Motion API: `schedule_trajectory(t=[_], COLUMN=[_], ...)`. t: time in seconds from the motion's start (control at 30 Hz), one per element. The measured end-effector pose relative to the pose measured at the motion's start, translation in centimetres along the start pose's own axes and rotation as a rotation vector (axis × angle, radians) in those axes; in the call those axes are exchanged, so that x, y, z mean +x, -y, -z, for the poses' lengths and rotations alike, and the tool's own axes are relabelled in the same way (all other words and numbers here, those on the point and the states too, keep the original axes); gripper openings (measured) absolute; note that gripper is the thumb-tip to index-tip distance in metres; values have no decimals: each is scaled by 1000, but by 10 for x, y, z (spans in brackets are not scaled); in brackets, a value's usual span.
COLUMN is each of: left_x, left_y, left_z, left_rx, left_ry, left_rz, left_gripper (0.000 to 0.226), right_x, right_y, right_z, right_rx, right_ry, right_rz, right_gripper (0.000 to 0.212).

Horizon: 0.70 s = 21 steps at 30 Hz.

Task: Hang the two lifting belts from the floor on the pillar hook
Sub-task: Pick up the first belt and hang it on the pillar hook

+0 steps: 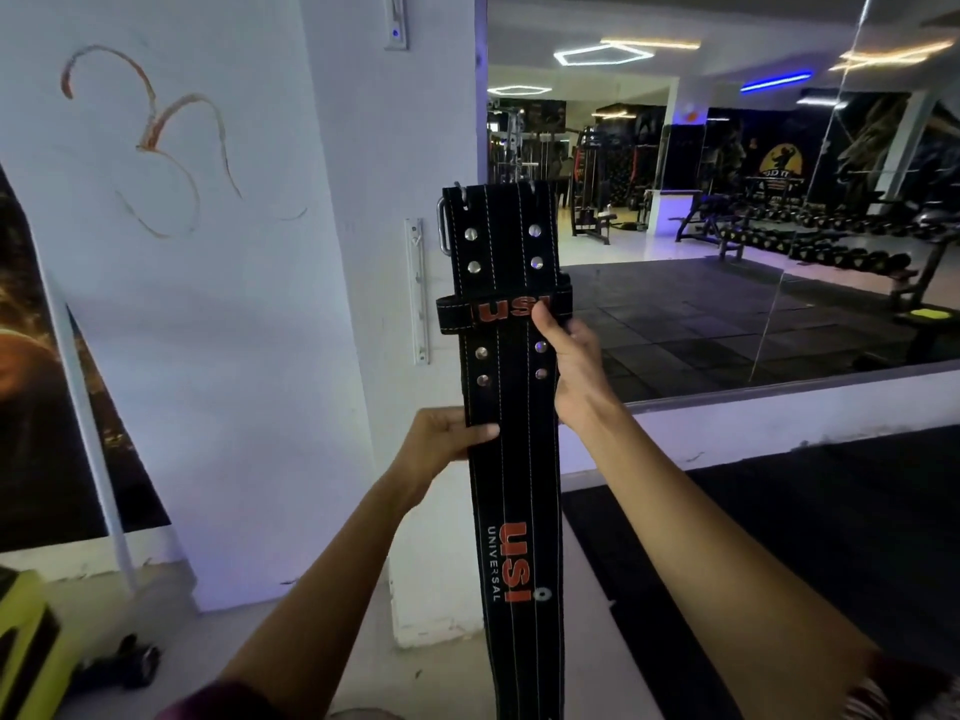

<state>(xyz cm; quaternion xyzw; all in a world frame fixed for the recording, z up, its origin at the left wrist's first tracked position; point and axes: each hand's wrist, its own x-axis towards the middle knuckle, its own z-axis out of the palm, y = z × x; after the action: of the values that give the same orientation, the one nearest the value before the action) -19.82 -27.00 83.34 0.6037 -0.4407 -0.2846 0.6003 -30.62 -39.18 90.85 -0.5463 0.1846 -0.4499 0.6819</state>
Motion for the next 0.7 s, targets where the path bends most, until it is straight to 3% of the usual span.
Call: schedule_trajectory(t=[0.07, 0.13, 0.23, 0.3, 0.33, 0.4, 0.47, 0.63, 0.7], left_x=[4, -7, -19, -10, -3, 7, 20, 34, 35], left_y=[-6, 24, 64, 48, 30, -16, -54, -83, -84], left_z=[-7, -11, -7, 1, 4, 7, 9, -5, -12], left_rx=[-87, -31, 310, 473, 411, 60, -153, -171, -271], left_ry=[-29, 3, 152, 251, 265, 130, -61, -188, -242], left_rz=[-26, 62, 274, 276, 202, -5, -150, -59, -79], left_gripper=[13, 9, 7, 24, 34, 44, 35, 23, 19], right_x=[2, 2, 1, 0, 0, 1, 1, 2, -1], right_y=[-2, -1, -9, -17, -20, -23, -24, -21, -16], right_z=[0, 1, 9, 12, 12, 11, 9, 9, 14], right_rx=[12, 26, 12, 23, 40, 92, 131, -41, -118], right_ry=[-13, -30, -53, -50, -46, -17, 7, 37, 70], right_rz=[-6, -16, -43, -62, -67, -57, -21, 8, 28], right_gripper=[15, 12, 8, 9, 10, 25, 36, 46, 34])
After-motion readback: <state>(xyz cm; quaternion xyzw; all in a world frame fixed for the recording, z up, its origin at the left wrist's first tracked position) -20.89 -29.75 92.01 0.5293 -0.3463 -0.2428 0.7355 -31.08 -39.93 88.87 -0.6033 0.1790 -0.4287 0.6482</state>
